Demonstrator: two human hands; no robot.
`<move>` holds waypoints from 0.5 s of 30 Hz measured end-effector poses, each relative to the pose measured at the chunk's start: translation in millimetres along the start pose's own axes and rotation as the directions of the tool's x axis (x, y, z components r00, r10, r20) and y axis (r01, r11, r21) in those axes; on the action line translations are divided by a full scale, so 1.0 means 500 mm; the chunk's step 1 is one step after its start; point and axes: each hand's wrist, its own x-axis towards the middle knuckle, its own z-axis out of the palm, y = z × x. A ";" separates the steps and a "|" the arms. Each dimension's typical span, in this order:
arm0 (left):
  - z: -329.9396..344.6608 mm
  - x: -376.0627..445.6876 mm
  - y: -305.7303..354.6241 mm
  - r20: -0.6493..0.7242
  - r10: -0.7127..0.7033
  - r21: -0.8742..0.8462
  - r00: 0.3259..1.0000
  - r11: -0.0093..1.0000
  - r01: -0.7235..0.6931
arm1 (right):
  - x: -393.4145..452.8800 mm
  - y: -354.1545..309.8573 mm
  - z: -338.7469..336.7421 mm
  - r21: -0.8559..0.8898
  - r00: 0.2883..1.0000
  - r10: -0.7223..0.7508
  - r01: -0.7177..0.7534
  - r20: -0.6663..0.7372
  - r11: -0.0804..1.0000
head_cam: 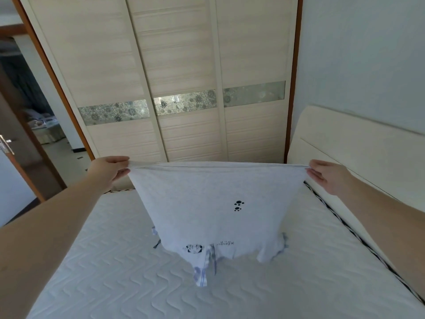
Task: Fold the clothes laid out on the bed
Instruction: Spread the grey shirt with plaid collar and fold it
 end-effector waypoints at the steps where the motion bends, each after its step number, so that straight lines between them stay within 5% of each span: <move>1: -0.005 -0.010 -0.014 0.003 -0.009 -0.011 1.000 1.000 0.009 | -0.008 0.006 -0.011 -0.007 1.000 0.001 -0.001 0.011 1.000; 6: -0.039 -0.105 -0.148 -0.010 -0.125 -0.070 0.992 0.990 0.124 | -0.065 0.095 -0.104 -0.115 0.998 0.066 -0.068 -0.020 0.991; 15: -0.115 -0.430 -0.607 -0.078 -0.359 0.000 0.930 0.933 0.360 | -0.296 0.468 -0.395 -0.254 0.933 0.254 -0.318 -0.255 0.914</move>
